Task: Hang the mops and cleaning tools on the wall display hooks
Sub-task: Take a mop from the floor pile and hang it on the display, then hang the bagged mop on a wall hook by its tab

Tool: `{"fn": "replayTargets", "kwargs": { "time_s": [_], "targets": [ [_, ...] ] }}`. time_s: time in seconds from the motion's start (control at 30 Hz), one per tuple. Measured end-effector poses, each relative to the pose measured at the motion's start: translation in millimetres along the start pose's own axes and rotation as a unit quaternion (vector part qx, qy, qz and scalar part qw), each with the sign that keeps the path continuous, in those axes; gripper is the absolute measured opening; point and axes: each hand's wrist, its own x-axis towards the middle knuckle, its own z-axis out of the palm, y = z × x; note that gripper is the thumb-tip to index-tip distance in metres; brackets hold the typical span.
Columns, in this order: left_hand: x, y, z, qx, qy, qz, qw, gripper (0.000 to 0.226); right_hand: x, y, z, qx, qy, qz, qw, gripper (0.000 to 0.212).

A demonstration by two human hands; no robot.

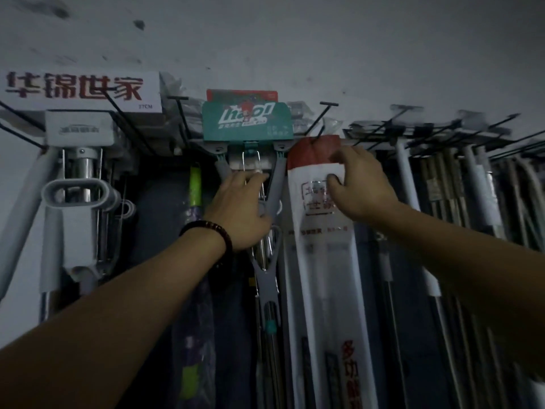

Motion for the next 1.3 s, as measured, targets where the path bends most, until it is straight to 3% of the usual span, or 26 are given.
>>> {"fn": "replayTargets", "kwargs": {
  "time_s": [0.1, 0.3, 0.6, 0.8, 0.93, 1.03, 1.1, 1.2, 1.3],
  "targets": [
    [-23, 15, 12, -0.041, -0.008, 0.008, 0.999, 0.075, -10, 17, -8, 0.035, -0.020, 0.068, 0.997, 0.033],
    [-46, 47, 26, -0.116, -0.034, -0.006, 0.993, 0.074, -26, 40, 6, 0.133, -0.080, 0.160, 0.975, 0.048],
    [-7, 89, 59, -0.164, 0.021, -0.065, 0.984, 0.073, -21, 75, 42, 0.334, -0.068, 0.113, 0.933, 0.038],
    [24, 111, 93, -0.151, 0.058, -0.087, 0.983, 0.084, -21, 92, 58, 0.526, -0.094, 0.072, 0.842, 0.025],
    [30, 125, 110, -0.095, 0.137, -0.134, 0.977, 0.076, -19, 97, 67, 0.620, -0.129, 0.008, 0.774, 0.034],
    [36, 131, 114, -0.041, 0.182, -0.141, 0.972, 0.043, -12, 103, 72, 0.618, -0.113, -0.014, 0.778, 0.034],
    [39, 133, 115, -0.014, 0.185, -0.140, 0.973, 0.023, 1, 108, 80, 0.594, -0.070, 0.017, 0.802, 0.025],
    [43, 132, 113, 0.046, 0.181, -0.136, 0.973, 0.027, 31, 118, 97, 0.524, -0.001, 0.071, 0.849, 0.018],
    [46, 130, 109, 0.075, 0.184, -0.157, 0.967, 0.032, 62, 125, 110, 0.492, -0.004, 0.088, 0.866, 0.034]
  ]
}}
